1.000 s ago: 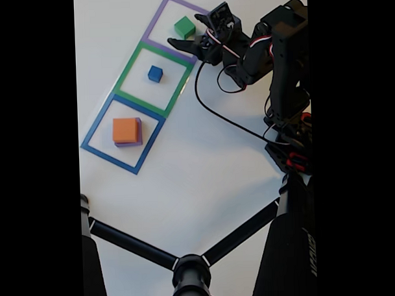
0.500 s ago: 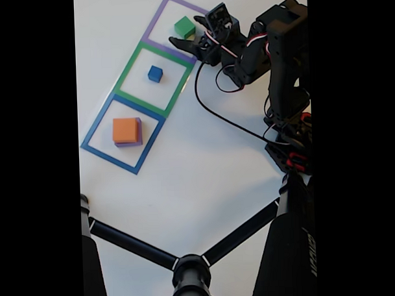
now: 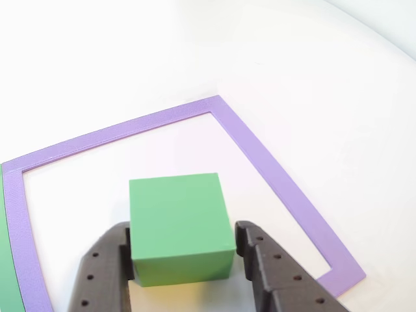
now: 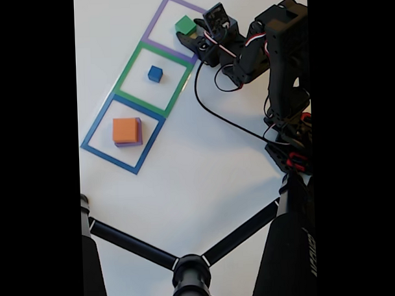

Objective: Tower of hanoi

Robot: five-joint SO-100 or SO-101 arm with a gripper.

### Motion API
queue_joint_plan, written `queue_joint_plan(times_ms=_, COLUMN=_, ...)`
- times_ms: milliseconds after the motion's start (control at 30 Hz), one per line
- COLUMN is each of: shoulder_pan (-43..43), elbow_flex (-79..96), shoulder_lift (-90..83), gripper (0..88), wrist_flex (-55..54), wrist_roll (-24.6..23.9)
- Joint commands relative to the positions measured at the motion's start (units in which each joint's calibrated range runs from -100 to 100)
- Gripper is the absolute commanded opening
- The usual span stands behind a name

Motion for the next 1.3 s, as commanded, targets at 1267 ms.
queue_joint_plan(times_ms=1267, shoulder_pan=-15.5, elbow_flex=-26.1, shoulder_lift=-84.0, gripper=5.0, wrist_flex=116.9, wrist_roll=0.2)
